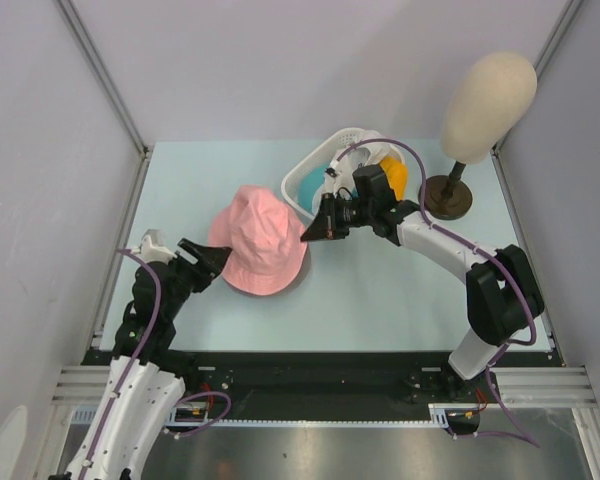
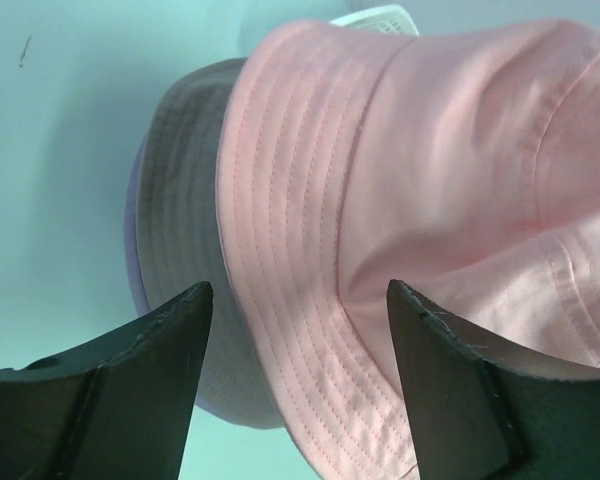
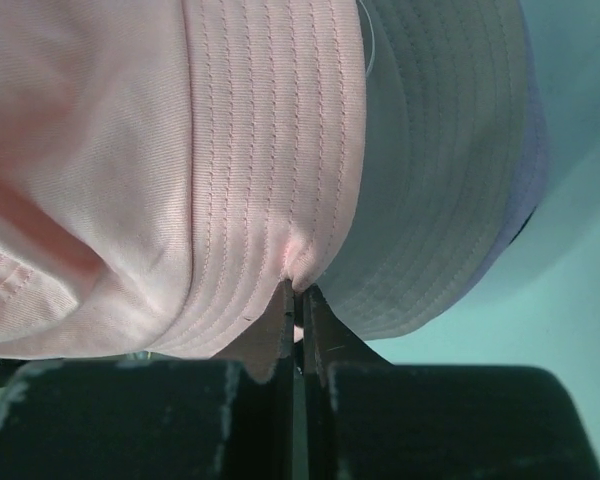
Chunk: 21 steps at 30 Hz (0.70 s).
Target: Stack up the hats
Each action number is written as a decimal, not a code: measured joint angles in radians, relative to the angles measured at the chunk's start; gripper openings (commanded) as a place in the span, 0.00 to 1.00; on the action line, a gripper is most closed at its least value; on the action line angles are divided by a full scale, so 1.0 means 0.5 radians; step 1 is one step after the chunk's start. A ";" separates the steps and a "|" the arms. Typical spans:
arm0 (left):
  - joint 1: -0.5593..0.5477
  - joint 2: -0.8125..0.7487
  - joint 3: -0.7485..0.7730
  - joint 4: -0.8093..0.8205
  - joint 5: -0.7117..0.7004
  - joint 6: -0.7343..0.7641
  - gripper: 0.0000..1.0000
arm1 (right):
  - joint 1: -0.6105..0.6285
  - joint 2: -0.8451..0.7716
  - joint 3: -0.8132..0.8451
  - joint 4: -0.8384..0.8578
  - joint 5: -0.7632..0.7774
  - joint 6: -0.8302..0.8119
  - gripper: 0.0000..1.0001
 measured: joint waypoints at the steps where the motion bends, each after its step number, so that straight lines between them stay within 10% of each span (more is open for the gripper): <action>1: 0.016 0.012 -0.001 0.024 0.001 -0.006 0.73 | 0.000 0.000 0.005 -0.017 0.007 -0.011 0.00; 12: 0.290 0.138 -0.111 0.439 0.182 -0.110 0.54 | 0.027 0.000 0.029 -0.179 0.092 -0.129 0.00; 21: 0.327 0.208 -0.201 0.539 0.295 -0.165 0.58 | 0.036 0.002 0.071 -0.246 0.127 -0.162 0.00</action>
